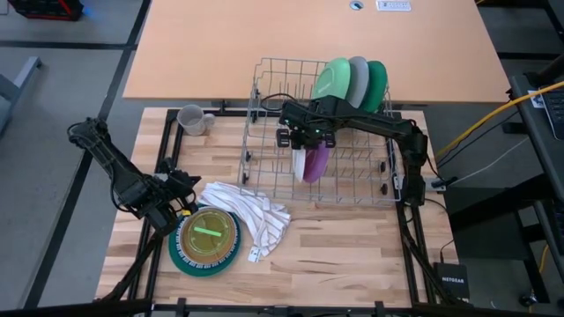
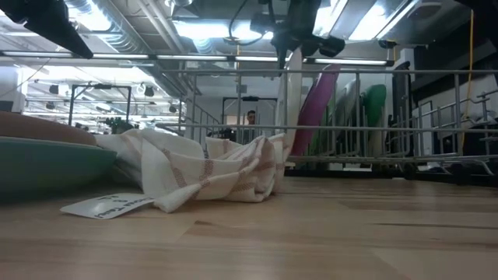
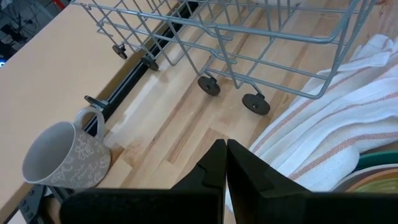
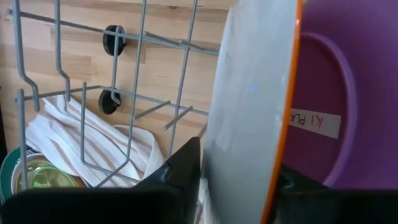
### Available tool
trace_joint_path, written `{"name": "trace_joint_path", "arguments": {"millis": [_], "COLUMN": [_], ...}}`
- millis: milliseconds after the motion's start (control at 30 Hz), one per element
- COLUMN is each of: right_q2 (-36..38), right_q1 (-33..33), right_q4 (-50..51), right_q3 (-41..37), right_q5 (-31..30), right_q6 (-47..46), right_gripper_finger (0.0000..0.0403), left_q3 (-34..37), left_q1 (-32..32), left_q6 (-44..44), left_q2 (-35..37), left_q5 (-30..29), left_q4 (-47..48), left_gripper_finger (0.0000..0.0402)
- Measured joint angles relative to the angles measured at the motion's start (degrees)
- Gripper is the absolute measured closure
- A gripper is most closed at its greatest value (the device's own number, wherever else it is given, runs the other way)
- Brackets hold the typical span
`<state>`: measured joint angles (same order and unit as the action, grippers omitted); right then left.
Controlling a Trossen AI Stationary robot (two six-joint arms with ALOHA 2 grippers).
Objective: Sort dishes
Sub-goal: Put the orange patterned plate into the dish rack
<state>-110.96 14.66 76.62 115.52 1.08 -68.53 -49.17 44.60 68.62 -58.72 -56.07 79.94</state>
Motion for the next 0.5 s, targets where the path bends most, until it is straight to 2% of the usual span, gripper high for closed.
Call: {"name": "trace_joint_path", "arguments": {"millis": [100,267,500], "right_q2": [0.00,0.00,0.59], "right_q1": [0.04,1.20,1.27], "right_q4": [1.28,6.11,7.40], "right_q3": [0.00,0.00,0.08], "right_q5": [0.58,7.19,7.79], "right_q6": [0.37,5.97,7.51], "right_gripper_finger": [0.0289,0.0275,0.0274], "left_q3": [0.00,0.00,0.00], "left_q1": [0.00,0.00,0.00], "left_q6": [0.06,0.39,0.42], "left_q2": [0.00,0.00,0.00], "left_q5": [0.35,0.63,0.63], "left_q4": [-0.02,-0.02,-0.04], "left_gripper_finger": [0.0398,0.0398,0.0398]}}
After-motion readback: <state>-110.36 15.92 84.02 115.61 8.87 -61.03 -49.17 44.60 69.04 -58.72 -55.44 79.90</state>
